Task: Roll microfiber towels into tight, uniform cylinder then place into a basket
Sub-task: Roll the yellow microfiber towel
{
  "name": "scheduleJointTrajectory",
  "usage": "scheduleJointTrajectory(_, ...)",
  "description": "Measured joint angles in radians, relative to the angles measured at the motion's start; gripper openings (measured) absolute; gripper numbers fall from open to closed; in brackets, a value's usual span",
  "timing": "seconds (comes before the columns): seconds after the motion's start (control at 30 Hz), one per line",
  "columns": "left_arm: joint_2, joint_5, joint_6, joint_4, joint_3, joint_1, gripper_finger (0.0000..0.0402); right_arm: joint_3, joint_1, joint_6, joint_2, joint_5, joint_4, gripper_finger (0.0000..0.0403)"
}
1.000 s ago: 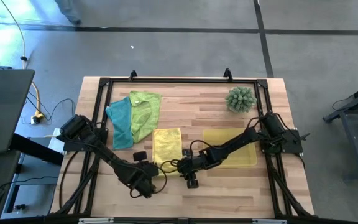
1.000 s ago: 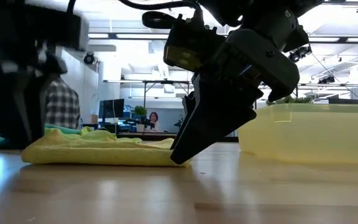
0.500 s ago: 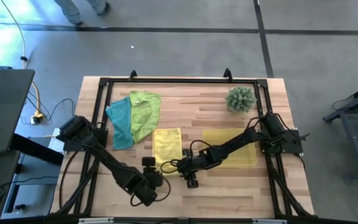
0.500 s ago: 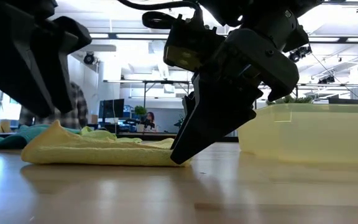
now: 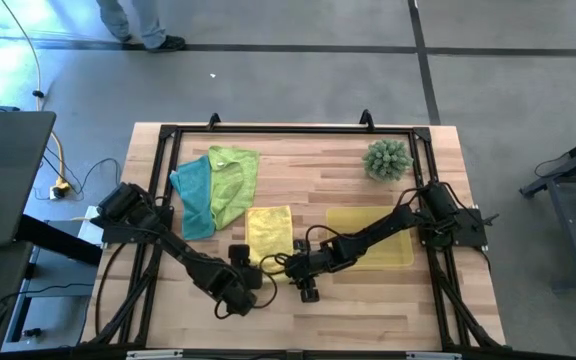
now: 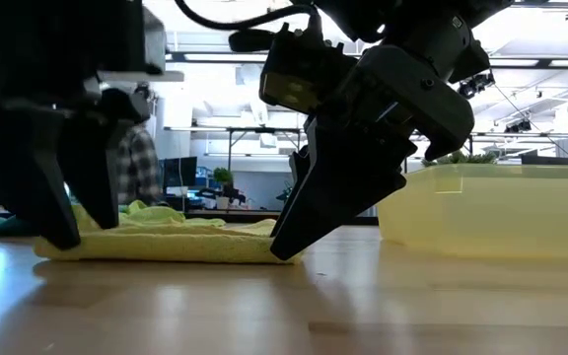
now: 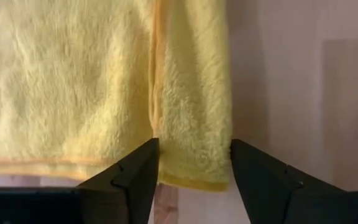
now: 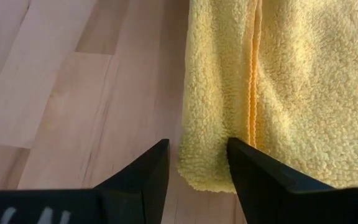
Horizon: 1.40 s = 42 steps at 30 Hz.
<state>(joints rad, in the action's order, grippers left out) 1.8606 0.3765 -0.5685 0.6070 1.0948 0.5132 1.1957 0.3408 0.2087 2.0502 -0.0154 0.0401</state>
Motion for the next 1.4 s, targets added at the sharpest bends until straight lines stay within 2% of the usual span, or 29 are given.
scheduleJointTrajectory(0.17, 0.0, -0.006, -0.001, -0.083, -0.04, -0.004, 0.0167, 0.0, 0.0, 0.0, 0.0, 0.0, 0.0, 0.0156)
scheduleJointTrajectory(0.33, -0.002, 0.016, -0.026, -0.087, -0.052, -0.003, 0.0133, 0.0, 0.0, 0.0, 0.0, 0.0, 0.0, 0.0156)
scheduleJointTrajectory(0.67, -0.007, -0.024, -0.124, -0.105, -0.079, -0.005, 0.0011, -0.003, 0.0, -0.037, -0.029, 0.0, 0.04, 0.0156)
scheduleJointTrajectory(0.8, -0.006, -0.055, -0.156, -0.107, -0.08, -0.007, 0.0011, -0.003, 0.005, -0.075, -0.085, -0.003, 0.083, 0.015)
scheduleJointTrajectory(0.9, -0.005, -0.08, -0.201, -0.107, -0.08, -0.019, 0.0015, -0.003, 0.037, -0.155, -0.101, -0.027, 0.052, 0.0141)
scheduleJointTrajectory(0.97, -0.006, -0.104, -0.216, -0.108, -0.08, -0.029, 0.0015, -0.003, 0.076, -0.248, -0.094, -0.095, 0.022, 0.0136)
scheduleJointTrajectory(1.07, -0.006, -0.12, -0.217, -0.11, -0.08, -0.039, 0.0013, -0.001, 0.128, -0.369, -0.059, -0.257, 0.007, 0.0134)
scheduleJointTrajectory(1.17, -0.006, -0.126, -0.217, -0.111, -0.08, -0.044, 0.0013, -0.002, 0.148, -0.383, -0.027, -0.342, -0.029, 0.0139)
scheduleJointTrajectory(1.3, -0.006, -0.136, -0.217, -0.115, -0.08, -0.053, 0.0013, -0.001, 0.145, -0.354, 0.008, -0.374, -0.048, 0.0164)
scheduleJointTrajectory(1.4, -0.005, -0.154, -0.218, -0.138, -0.08, -0.056, 0.0012, 0.0, 0.128, -0.34, 0.027, -0.355, -0.057, 0.0187)
